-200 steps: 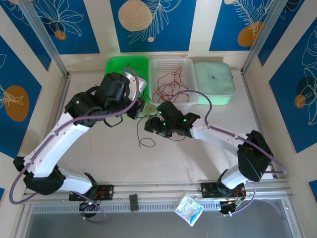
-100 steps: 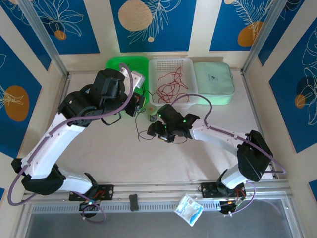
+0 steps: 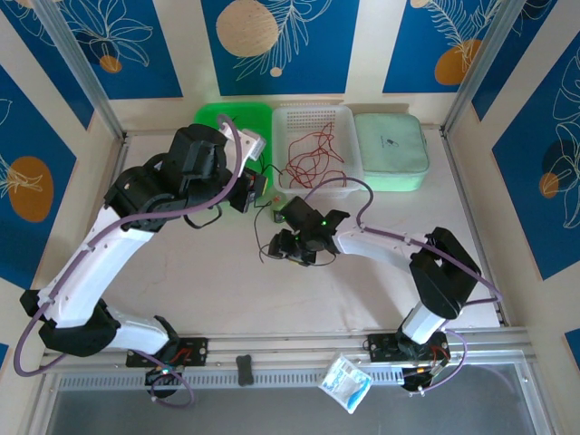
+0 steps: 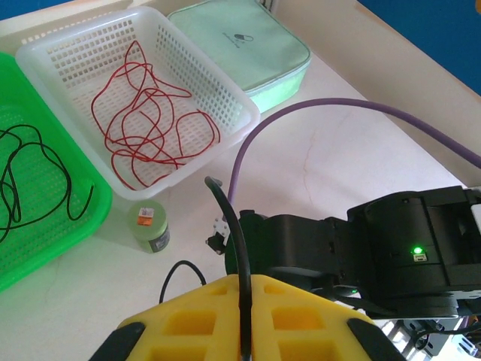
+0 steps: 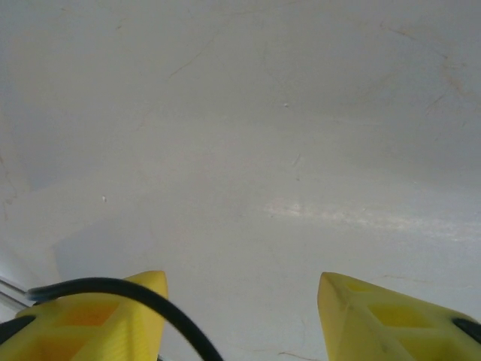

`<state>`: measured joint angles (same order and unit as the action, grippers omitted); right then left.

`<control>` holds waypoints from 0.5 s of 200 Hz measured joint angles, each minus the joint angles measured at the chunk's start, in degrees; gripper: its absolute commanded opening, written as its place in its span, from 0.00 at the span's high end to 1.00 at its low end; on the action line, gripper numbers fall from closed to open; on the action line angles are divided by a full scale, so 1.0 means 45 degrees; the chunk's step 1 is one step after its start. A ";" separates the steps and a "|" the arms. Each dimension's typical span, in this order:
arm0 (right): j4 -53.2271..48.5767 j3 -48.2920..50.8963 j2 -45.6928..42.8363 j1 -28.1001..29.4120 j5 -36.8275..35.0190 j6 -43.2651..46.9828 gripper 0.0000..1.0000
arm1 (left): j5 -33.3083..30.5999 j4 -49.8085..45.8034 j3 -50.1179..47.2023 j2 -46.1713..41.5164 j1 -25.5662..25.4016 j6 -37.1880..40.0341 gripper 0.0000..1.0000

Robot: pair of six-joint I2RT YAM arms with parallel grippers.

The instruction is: Untangle the cables

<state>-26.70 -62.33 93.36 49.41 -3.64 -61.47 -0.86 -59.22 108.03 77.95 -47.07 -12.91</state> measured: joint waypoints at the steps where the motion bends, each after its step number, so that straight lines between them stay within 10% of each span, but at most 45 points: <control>1: 0.0000 0.0000 0.0000 0.0000 -0.0005 0.0005 0.48 | 0.0000 -0.0005 0.0019 0.0000 0.0000 0.0000 0.90; 100: -0.0393 0.0743 -0.0282 -0.0379 -0.1627 0.0010 0.82 | -0.0826 -0.0680 0.1632 -0.1292 0.0000 0.0369 0.89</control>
<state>-28.47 -58.98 92.09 47.70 -10.96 -61.43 -4.58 -62.28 115.37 72.14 -47.07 -11.25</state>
